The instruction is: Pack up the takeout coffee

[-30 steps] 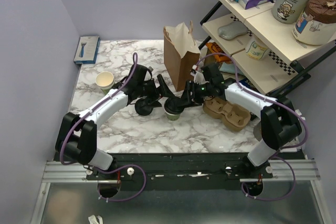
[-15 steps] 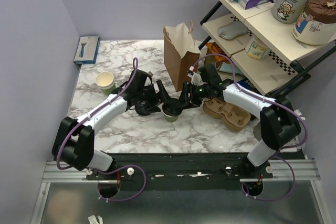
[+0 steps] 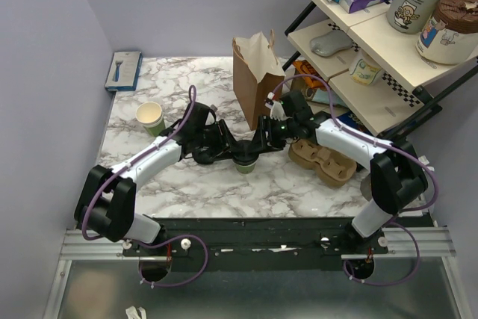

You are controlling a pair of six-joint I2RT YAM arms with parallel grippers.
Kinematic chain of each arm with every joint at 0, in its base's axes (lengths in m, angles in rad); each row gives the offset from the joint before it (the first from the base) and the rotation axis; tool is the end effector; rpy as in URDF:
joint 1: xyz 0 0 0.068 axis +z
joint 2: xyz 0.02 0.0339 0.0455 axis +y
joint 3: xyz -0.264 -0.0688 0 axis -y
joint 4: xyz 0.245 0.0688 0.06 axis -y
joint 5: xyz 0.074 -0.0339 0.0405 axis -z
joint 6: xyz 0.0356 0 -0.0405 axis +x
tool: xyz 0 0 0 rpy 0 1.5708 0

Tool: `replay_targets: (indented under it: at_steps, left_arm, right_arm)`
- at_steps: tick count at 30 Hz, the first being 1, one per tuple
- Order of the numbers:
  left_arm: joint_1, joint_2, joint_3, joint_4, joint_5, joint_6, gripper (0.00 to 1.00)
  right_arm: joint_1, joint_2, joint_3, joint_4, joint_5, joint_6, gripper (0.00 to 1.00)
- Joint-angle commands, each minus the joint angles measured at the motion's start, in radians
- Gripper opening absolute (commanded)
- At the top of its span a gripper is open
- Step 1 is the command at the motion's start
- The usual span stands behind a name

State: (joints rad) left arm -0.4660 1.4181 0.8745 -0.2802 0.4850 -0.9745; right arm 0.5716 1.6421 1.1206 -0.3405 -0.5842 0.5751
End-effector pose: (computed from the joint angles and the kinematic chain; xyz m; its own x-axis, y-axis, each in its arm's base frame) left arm 0.2536 -0.1461 0.2217 -0.9312 -0.3510 -0.0985 -0.1602 0.6367 -0.7543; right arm 0.2826 0.2051 0.2281 -0.9454 -0.0687 -0.3185 -0.2848 0.6491 0.7054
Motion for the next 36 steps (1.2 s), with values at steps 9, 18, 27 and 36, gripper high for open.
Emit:
replay_targets:
  at_steps: [9,18,27,36]
  left_arm:
    - [-0.008,-0.013,-0.055,0.047,-0.005,-0.029,0.57]
    - [-0.008,-0.024,-0.137,0.065,-0.003,-0.041,0.62]
    - [-0.006,0.002,-0.192,0.164,0.015,-0.073,0.43]
    - [-0.006,0.004,-0.2,0.056,-0.095,-0.047,0.29]
  right_arm:
    - [0.031,-0.025,-0.039,-0.011,0.069,-0.006,0.56]
    - [0.03,0.004,-0.122,0.066,0.092,0.002,0.49]
    - [0.03,-0.027,-0.203,0.175,0.171,-0.03,0.33]
    - [0.024,-0.011,-0.232,0.236,0.219,-0.101,0.17]
